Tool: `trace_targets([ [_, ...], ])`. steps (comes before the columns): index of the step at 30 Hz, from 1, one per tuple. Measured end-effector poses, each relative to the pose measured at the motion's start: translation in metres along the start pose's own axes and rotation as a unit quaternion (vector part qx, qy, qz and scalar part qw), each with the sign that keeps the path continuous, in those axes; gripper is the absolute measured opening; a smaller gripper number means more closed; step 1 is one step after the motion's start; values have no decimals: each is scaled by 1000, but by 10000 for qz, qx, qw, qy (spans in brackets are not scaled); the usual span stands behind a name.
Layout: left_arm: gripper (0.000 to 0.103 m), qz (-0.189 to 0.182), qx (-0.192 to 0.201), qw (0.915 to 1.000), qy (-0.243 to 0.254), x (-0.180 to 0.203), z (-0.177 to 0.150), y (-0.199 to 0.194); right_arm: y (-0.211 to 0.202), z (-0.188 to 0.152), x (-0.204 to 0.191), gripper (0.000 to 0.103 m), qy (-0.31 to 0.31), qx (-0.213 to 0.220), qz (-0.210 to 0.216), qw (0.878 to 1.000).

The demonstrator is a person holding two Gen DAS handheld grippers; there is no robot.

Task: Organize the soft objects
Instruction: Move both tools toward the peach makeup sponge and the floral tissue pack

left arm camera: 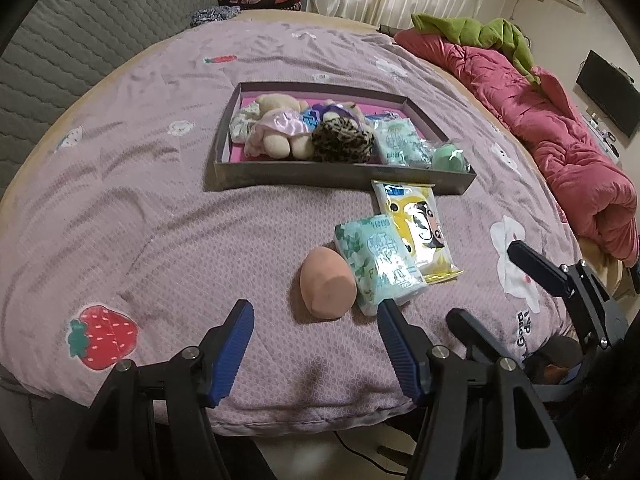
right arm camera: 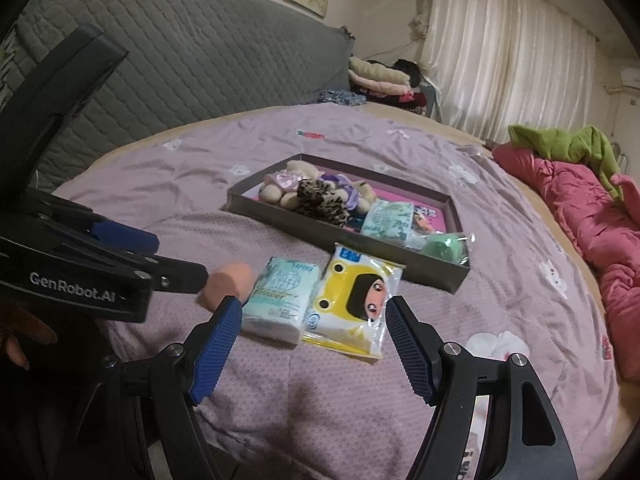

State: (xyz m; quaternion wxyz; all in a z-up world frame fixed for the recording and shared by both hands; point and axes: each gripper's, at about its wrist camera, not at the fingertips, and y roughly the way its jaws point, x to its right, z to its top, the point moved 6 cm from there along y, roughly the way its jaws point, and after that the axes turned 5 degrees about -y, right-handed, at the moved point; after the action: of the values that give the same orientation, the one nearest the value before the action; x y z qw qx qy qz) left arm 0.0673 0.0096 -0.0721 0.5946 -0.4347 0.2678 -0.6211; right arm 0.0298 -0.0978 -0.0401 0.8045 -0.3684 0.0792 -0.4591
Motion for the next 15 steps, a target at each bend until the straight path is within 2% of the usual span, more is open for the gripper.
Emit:
trace_targets([
  [15,64,-35,-358,9989,-297,0,2,40,28,-13,-14,76,-105,-338,180,9992],
])
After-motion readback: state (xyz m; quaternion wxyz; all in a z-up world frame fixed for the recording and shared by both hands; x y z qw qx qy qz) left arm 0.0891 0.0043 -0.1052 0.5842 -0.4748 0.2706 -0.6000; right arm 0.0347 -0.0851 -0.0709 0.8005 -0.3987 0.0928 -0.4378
